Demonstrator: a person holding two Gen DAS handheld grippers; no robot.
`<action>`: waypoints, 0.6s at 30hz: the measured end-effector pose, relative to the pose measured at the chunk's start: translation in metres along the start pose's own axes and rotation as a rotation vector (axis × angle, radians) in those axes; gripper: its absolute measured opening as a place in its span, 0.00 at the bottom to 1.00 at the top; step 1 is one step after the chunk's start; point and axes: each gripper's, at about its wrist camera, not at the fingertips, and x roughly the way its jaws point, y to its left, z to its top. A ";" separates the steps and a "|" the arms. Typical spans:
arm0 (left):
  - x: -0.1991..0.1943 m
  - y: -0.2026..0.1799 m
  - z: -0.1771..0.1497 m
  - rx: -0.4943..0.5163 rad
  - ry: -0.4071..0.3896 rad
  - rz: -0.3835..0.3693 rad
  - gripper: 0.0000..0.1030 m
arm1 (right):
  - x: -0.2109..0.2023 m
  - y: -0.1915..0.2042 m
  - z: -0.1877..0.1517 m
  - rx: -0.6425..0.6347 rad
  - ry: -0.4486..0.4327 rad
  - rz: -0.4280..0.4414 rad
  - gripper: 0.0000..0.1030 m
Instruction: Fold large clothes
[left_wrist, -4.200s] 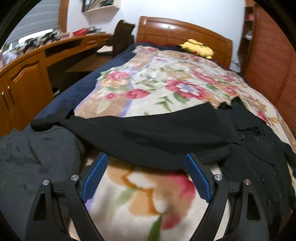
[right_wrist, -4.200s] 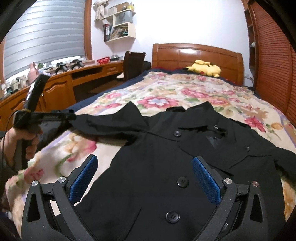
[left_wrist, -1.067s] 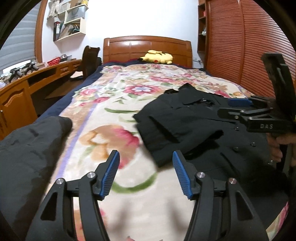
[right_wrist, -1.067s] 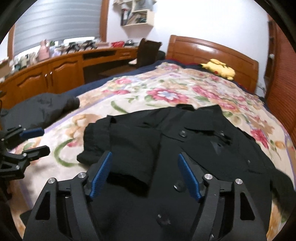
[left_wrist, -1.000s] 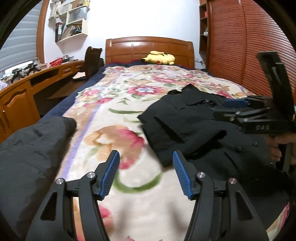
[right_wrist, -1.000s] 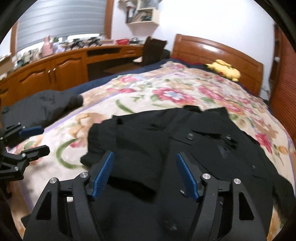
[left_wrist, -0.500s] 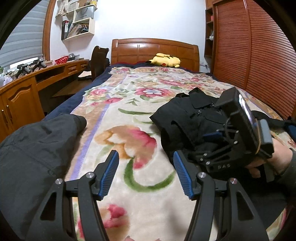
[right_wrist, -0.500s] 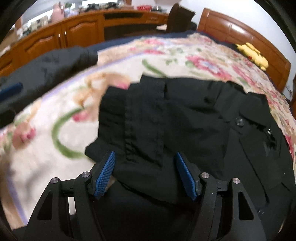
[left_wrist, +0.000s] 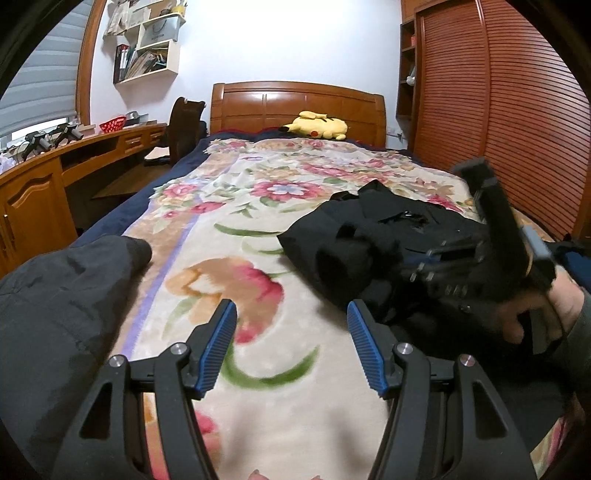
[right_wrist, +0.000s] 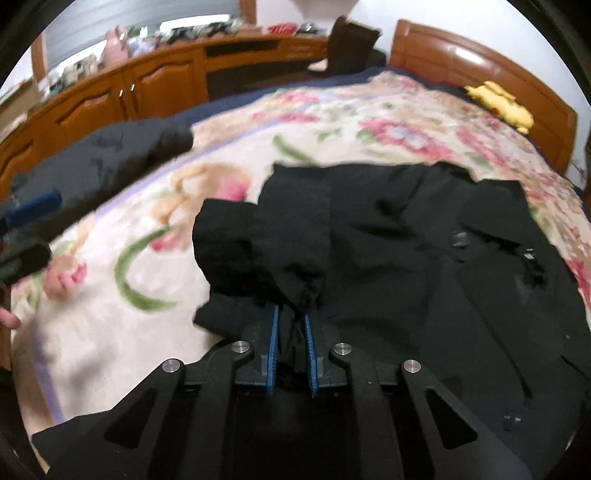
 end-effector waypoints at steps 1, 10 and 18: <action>0.000 -0.003 0.000 0.003 -0.002 -0.004 0.60 | -0.009 -0.006 0.001 0.018 -0.022 -0.005 0.10; 0.001 -0.029 0.009 0.017 -0.016 -0.044 0.61 | -0.072 -0.057 -0.003 0.125 -0.155 -0.117 0.10; 0.002 -0.057 0.013 0.044 -0.019 -0.072 0.61 | -0.112 -0.088 -0.025 0.176 -0.209 -0.224 0.10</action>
